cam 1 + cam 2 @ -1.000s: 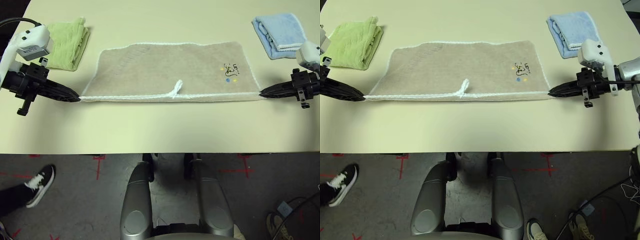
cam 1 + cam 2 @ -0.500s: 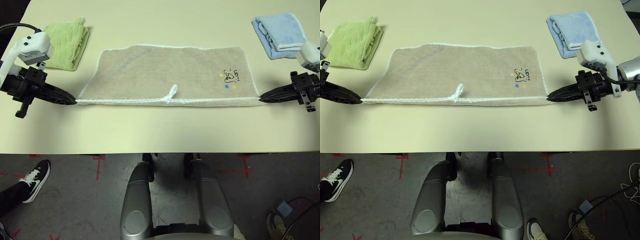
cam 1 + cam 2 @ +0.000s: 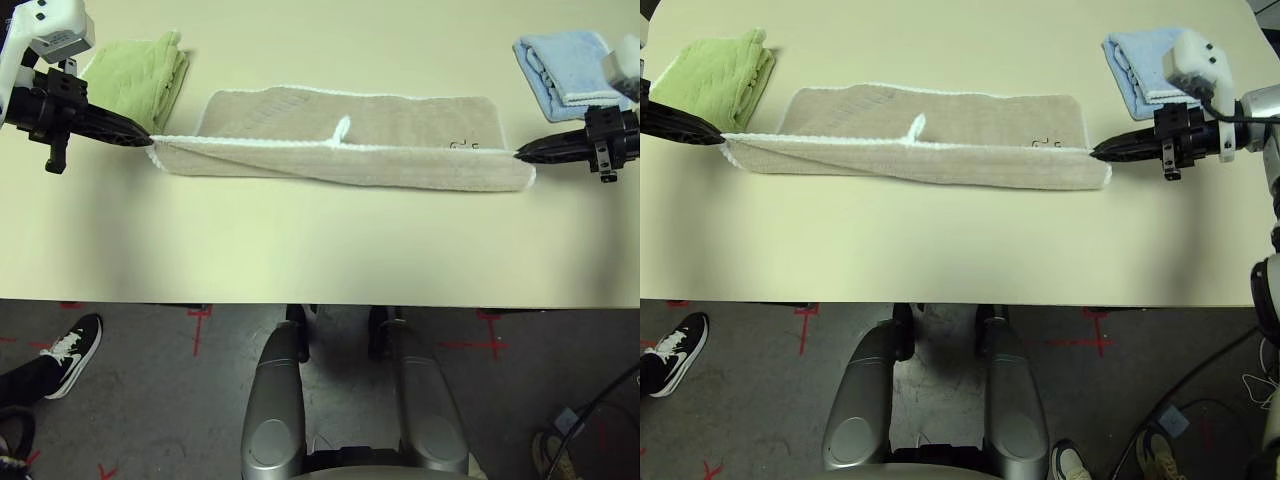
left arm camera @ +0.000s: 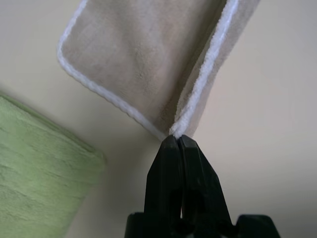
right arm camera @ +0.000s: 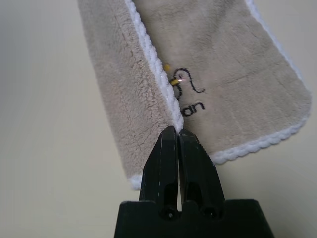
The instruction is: Fold the towel and set it aside.
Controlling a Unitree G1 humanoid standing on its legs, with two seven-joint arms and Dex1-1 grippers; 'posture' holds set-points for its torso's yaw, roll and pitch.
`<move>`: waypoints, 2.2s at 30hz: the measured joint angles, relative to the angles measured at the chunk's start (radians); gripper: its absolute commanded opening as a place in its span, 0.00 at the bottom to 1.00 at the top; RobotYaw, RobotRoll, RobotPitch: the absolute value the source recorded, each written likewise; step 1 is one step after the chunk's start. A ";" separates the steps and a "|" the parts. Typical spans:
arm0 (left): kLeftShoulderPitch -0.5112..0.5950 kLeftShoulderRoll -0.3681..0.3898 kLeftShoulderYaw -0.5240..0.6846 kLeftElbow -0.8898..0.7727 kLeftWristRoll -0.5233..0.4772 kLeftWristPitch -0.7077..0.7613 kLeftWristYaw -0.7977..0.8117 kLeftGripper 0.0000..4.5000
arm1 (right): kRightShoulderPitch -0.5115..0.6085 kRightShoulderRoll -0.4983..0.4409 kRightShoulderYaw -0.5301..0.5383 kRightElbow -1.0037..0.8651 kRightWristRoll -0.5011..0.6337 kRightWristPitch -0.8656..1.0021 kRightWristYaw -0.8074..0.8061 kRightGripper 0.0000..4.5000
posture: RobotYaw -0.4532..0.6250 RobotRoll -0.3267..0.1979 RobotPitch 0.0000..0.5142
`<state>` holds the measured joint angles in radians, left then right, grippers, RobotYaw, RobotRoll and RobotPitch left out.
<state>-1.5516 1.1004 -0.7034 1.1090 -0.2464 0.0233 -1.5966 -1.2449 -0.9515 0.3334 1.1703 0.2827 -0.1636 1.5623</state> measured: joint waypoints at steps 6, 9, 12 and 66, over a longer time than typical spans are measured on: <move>-0.014 -0.098 0.156 0.091 0.137 -0.058 0.089 0.01 | 0.000 0.037 -0.065 0.035 -0.129 -0.055 -0.122 0.00 | 0.43 0.62 0.76; -0.014 -0.123 0.217 0.115 0.188 -0.071 0.117 0.01 | 0.000 0.053 -0.092 0.048 -0.172 -0.074 -0.180 0.00 | 0.43 0.62 0.76; -0.014 -0.149 0.266 0.124 0.231 -0.082 0.148 0.01 | -0.004 0.067 -0.116 0.058 -0.216 -0.096 -0.259 0.00 | 0.43 0.62 0.76; 0.015 -0.241 0.726 0.129 0.276 0.038 0.298 0.99 | -0.056 0.230 -0.497 0.037 -0.150 0.073 -0.431 1.00 | 0.42 0.62 0.76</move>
<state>-1.5363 0.8592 0.0228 1.2377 0.0297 0.0610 -1.2988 -1.3005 -0.7211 -0.1635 1.2074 0.1325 -0.0904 1.1314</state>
